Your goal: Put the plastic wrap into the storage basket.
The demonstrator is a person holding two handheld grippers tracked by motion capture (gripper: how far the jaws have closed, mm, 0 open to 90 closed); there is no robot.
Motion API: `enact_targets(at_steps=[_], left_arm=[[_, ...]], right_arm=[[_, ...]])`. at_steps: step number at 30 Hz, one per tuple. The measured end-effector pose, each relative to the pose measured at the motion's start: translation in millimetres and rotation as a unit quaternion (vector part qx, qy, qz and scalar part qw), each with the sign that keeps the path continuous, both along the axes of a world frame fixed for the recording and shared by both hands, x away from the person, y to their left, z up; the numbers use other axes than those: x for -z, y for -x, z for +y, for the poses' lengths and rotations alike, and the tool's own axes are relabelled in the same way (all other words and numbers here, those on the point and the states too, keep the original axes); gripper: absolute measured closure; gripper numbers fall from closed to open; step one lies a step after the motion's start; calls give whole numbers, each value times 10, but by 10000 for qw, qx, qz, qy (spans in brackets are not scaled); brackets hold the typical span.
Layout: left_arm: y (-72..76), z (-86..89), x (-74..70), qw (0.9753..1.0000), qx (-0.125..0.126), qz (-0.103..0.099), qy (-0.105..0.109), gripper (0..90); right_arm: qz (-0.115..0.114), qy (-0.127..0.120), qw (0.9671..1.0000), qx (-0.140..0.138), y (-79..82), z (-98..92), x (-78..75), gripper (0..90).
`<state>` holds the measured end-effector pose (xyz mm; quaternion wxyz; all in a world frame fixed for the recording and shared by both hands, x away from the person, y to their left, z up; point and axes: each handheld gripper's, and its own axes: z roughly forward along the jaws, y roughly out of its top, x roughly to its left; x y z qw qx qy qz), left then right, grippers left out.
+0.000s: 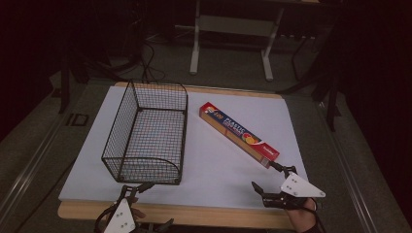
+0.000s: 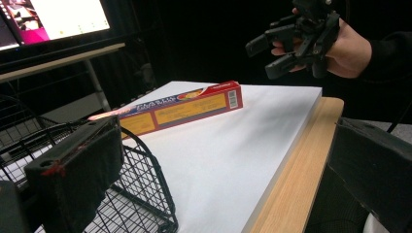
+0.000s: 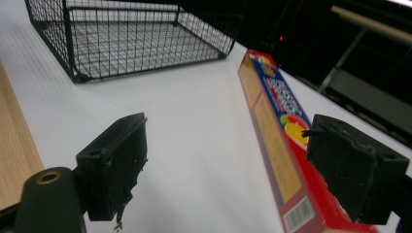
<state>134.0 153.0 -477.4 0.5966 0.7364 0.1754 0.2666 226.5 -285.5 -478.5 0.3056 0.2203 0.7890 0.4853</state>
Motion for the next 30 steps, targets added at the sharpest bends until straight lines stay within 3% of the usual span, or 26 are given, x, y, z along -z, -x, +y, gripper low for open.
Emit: enact_targets(at_steps=[2,5,9,13,15,17,20,25,27,30], left_arm=[[7,0,-3,10000,-7,-15,8,1],[4,-12,3,10000,13,-17,-18,1],[-4,-31,11,10000,85,17,-37,1],[-3,-37,12,9999,118,18,-53,1],[-4,-36,13,9999,138,40,-40,1],[-8,-35,16,9999,152,52,-34,1],[-14,-30,18,9998,180,75,-35,1],[1,-26,14,9998,205,54,-12,1],[-1,-26,15,9998,203,69,-4,1],[-2,-26,16,9998,195,62,-17,1]], right_arm=[[-98,103,9999,-44,-4,-9,-8,147],[-57,311,9994,-101,0,-13,-7,147],[359,211,9990,-185,12,2,-31,125],[451,127,9984,-303,11,15,-41,115],[518,294,9966,-563,25,94,-42,105],[443,476,9963,-566,41,147,-51,105],[386,489,9962,-616,40,197,-76,104],[408,537,9961,-576,1,236,-103,104],[570,502,9956,-545,-83,256,-138,101],[582,512,9959,-468,-116,263,-149,100]])
